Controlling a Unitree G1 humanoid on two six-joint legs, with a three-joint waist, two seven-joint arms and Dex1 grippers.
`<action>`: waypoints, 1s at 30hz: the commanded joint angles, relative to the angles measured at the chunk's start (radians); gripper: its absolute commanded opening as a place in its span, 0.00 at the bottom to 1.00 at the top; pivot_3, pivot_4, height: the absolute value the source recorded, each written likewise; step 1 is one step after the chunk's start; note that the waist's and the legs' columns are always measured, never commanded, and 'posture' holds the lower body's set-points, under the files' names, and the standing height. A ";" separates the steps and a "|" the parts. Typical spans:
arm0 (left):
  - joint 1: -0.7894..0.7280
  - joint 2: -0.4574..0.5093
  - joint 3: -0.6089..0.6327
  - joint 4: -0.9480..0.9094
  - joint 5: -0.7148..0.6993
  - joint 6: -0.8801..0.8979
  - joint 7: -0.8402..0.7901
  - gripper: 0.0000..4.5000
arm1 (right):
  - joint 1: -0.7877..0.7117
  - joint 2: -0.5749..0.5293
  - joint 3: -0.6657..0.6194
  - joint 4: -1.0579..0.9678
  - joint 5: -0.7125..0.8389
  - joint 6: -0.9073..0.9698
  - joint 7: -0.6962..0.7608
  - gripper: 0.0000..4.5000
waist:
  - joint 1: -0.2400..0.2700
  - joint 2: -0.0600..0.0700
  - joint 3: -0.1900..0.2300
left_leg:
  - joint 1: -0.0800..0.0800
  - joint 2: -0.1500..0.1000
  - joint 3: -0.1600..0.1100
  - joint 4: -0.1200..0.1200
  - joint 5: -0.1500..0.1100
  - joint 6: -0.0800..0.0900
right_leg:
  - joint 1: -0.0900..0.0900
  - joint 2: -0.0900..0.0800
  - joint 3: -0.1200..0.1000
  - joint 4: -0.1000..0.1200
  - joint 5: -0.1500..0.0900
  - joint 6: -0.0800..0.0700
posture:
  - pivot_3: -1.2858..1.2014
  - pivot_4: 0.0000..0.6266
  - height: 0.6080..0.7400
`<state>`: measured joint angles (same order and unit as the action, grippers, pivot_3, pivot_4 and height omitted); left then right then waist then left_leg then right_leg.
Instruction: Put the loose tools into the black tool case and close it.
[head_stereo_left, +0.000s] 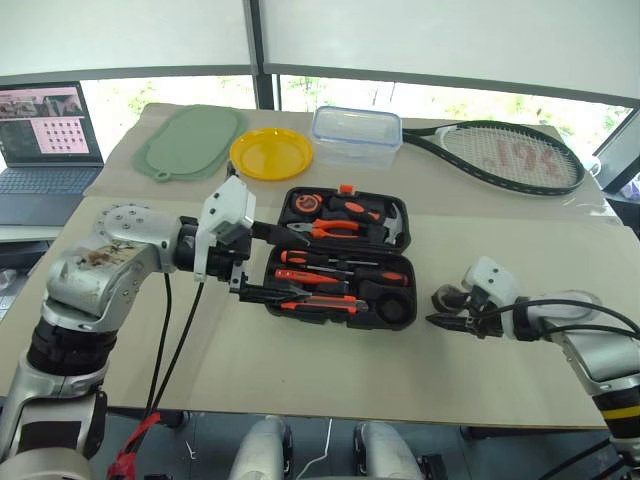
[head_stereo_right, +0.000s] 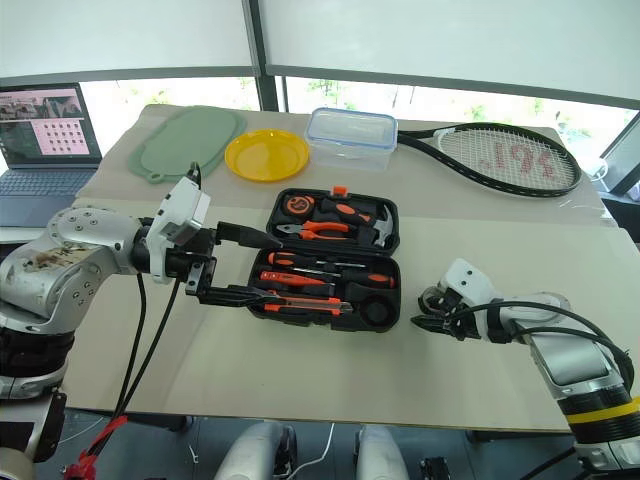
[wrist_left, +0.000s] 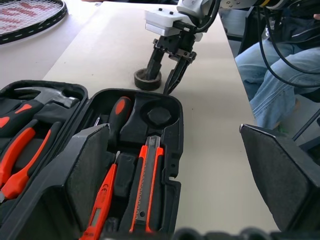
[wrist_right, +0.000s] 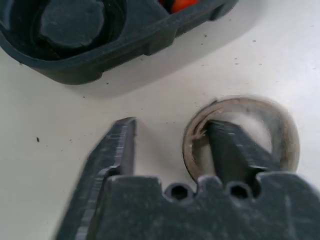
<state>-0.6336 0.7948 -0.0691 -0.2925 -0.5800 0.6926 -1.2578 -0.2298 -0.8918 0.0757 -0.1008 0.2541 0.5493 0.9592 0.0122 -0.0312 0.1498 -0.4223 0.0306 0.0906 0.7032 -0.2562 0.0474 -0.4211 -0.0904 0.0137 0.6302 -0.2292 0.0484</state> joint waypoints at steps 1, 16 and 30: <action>-0.021 -0.004 -0.007 -0.014 0.006 -0.025 0.006 1.00 | 0.020 0.001 -0.022 -0.019 -0.006 -0.022 -0.001 0.18 | 0.000 0.000 0.000 | 0.000 0.000 0.000 0.000 0.000 0.000 | 0.000 0.000 0.000 0.000 0.000 0.000 | 0.52 0.24 0.99; 0.001 0.009 -0.024 -0.041 0.012 -0.031 0.007 1.00 | -0.053 0.079 -0.050 -0.356 0.209 0.129 -0.027 0.01 | -0.003 0.000 0.000 | 0.000 0.001 -0.001 -0.001 0.000 0.000 | 0.000 0.001 -0.001 0.000 0.000 -0.001 | 0.52 0.24 0.99; -0.011 0.011 -0.026 -0.017 0.034 -0.046 -0.003 1.00 | -0.023 0.032 0.083 -0.376 0.105 0.097 0.002 0.50 | 0.000 0.000 0.000 | 0.000 0.001 0.000 0.000 0.000 0.000 | 0.000 0.000 -0.001 0.000 0.000 0.000 | 0.52 0.24 0.99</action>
<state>-0.6278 0.7967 -0.1018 -0.2985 -0.5511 0.6701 -1.2575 -0.2551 -0.8657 0.1767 -0.4271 0.3322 0.6378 0.9557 0.0118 -0.0314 0.1503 -0.4225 0.0317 0.0901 0.7034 -0.2562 0.0474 -0.4215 -0.0899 0.0128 0.6305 -0.2293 0.0479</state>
